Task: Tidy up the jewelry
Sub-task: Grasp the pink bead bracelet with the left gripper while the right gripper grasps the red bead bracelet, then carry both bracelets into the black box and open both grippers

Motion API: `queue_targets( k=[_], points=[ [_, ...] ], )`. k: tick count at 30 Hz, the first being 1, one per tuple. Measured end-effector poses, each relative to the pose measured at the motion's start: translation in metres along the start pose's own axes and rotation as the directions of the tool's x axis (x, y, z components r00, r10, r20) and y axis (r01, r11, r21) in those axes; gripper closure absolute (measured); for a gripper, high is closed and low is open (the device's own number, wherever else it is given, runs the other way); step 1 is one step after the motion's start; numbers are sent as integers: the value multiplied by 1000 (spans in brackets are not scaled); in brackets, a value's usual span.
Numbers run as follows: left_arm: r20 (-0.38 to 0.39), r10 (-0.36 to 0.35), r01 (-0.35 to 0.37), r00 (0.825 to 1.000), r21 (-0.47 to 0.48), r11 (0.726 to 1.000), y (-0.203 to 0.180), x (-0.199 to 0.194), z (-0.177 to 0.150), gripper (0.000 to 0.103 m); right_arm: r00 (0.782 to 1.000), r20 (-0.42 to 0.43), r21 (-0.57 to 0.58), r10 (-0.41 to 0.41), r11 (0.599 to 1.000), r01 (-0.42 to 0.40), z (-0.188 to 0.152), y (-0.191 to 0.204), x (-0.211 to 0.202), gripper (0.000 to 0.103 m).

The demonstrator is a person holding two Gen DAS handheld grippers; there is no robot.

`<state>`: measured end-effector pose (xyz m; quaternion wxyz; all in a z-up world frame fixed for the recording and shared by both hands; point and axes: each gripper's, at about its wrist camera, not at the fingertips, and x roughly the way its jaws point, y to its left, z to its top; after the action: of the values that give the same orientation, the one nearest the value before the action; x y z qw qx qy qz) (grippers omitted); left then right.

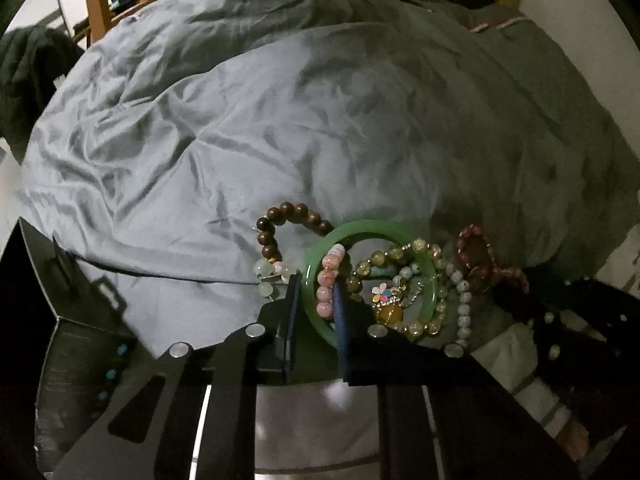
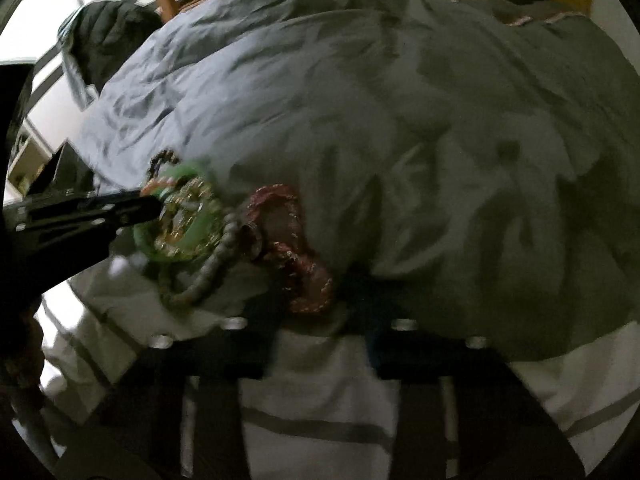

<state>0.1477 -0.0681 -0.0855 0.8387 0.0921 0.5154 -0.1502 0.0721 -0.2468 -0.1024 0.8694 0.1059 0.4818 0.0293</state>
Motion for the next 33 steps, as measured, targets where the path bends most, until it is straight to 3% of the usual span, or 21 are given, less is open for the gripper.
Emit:
queue_targets(
  k=[2,9,11,13,21,33],
  points=[
    [3,-12,12,1000,-11,1000,2,-3,0,88,1000,17,10,16,1000,-16,1,-2,-4,92],
    [44,-25,25,999,-4,1000,3,-22,-2,89,993,108,-9,54,999,-53,4,3,-31,94],
    [65,-31,31,997,-3,1000,2,-32,-3,95,989,137,-20,64,998,-62,5,6,-41,94],
    [81,-35,36,996,-4,999,1,-41,-5,95,985,157,-36,70,997,-65,6,12,-49,94],
    [123,-48,51,991,-28,998,0,-71,-16,95,982,177,-35,61,998,-56,-6,7,-76,94],
    [198,-64,76,978,-53,996,8,-119,-27,95,958,207,2,198,979,-203,-8,-2,-130,94]
  ],
)
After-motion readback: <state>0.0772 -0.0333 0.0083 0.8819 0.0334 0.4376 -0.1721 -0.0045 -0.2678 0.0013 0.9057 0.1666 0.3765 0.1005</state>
